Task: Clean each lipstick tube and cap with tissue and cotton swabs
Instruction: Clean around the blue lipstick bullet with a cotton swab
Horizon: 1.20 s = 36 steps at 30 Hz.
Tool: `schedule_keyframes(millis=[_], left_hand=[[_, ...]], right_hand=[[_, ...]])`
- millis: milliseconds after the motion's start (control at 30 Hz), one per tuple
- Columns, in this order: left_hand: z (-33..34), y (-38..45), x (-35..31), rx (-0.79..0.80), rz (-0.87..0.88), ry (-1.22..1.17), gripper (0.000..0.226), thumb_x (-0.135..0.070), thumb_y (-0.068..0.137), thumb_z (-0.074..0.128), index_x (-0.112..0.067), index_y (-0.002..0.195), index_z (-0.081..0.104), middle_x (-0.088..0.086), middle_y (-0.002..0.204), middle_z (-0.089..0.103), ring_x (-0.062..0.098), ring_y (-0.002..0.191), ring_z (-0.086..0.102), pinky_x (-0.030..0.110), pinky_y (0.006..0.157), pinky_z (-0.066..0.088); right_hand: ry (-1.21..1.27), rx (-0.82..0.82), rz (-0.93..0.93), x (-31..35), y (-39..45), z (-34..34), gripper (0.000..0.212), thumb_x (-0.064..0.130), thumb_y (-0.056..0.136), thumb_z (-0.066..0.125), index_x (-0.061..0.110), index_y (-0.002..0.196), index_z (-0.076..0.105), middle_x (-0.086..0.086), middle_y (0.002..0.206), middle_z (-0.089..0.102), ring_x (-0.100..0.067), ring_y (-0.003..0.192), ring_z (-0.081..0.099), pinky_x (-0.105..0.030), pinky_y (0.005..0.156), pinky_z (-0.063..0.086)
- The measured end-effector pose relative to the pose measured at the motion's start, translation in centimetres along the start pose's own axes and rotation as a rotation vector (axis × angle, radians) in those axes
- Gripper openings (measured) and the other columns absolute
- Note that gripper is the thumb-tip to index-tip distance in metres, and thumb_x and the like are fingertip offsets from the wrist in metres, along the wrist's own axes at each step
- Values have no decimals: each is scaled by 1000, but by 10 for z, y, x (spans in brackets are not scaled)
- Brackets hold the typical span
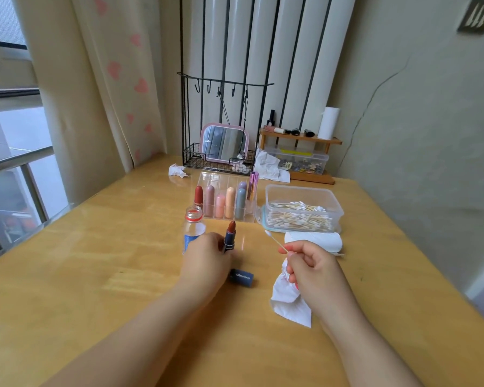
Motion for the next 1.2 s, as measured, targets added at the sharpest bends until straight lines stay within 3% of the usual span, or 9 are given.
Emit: schedule_keyframes(millis=[167, 333, 400, 500, 667, 800, 933, 1033, 1200], left_hand=[[-13, -8, -17, -21, 166, -276, 5, -26, 85, 66, -26, 90, 65, -10, 82, 68, 6, 77, 60, 19, 66, 42], [-4, -22, -16, 182, 162, -623, 14, -36, 82, 65, -30, 95, 65, -14, 78, 65, 22, 82, 59, 33, 85, 48], [-1, -26, -18, 279, 180, -682, 17, -33, 83, 66, -25, 98, 65, -14, 76, 62, 13, 79, 58, 32, 83, 48], [-1, -31, -25, 361, 200, -749, 23, -28, 81, 63, -13, 99, 63, -3, 80, 63, 13, 78, 61, 25, 73, 52], [0, -40, -34, 395, 227, -738, 35, -33, 73, 60, -10, 98, 63, 4, 82, 68, 14, 73, 64, 28, 71, 55], [2, -42, -37, 403, 242, -706, 27, -34, 79, 65, -13, 96, 64, 6, 80, 67, 14, 71, 62, 38, 75, 54], [1, -44, -39, 395, 252, -693, 29, -34, 74, 62, -14, 94, 64, 8, 79, 67, 13, 69, 61, 40, 75, 54], [0, -45, -42, 394, 247, -690, 31, -34, 72, 61, -13, 94, 63, 8, 79, 66, 13, 68, 61, 37, 74, 54], [-1, -47, -42, 388, 246, -668, 30, -35, 71, 61, -16, 94, 63, 11, 81, 67, 13, 68, 62, 36, 73, 55]], right_hand=[[-9, -28, -125, 17, -4, -4, 14, 18, 91, 59, 24, 80, 66, 7, 72, 68, -3, 57, 52, -21, 65, 43], [-63, -67, -282, 40, -14, -9, 18, 13, 92, 58, 26, 81, 65, 16, 68, 65, -3, 62, 57, -17, 62, 45], [-89, -68, -347, 47, -18, -9, 21, 12, 93, 57, 29, 84, 64, 19, 73, 65, -3, 63, 58, -18, 61, 46], [-137, -77, -443, 58, -24, -9, 18, 18, 91, 54, 32, 88, 65, 23, 74, 62, -2, 63, 57, -14, 57, 45], [-275, -161, -581, 70, -30, -13, 14, 18, 84, 57, 28, 86, 67, 17, 71, 52, -6, 59, 47, -30, 52, 48], [-301, -203, -627, 74, -33, -16, 14, 15, 84, 58, 23, 85, 69, 15, 73, 51, -3, 59, 47, -17, 50, 42], [-321, -234, -620, 74, -32, -19, 14, 15, 82, 57, 20, 83, 70, 20, 68, 48, -6, 58, 46, -25, 50, 47], [-327, -242, -625, 74, -32, -19, 13, 14, 82, 58, 19, 83, 70, 9, 70, 48, -10, 57, 45, -35, 50, 48], [-345, -242, -655, 76, -33, -19, 14, 13, 83, 59, 19, 86, 72, 3, 67, 44, -8, 57, 44, -32, 50, 47]])
Point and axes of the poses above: each hand's wrist, its own y-axis towards the middle knuckle, its own z-axis out of the palm, x = y × z, the point moved 7 cm from there along y, towards the middle knuckle
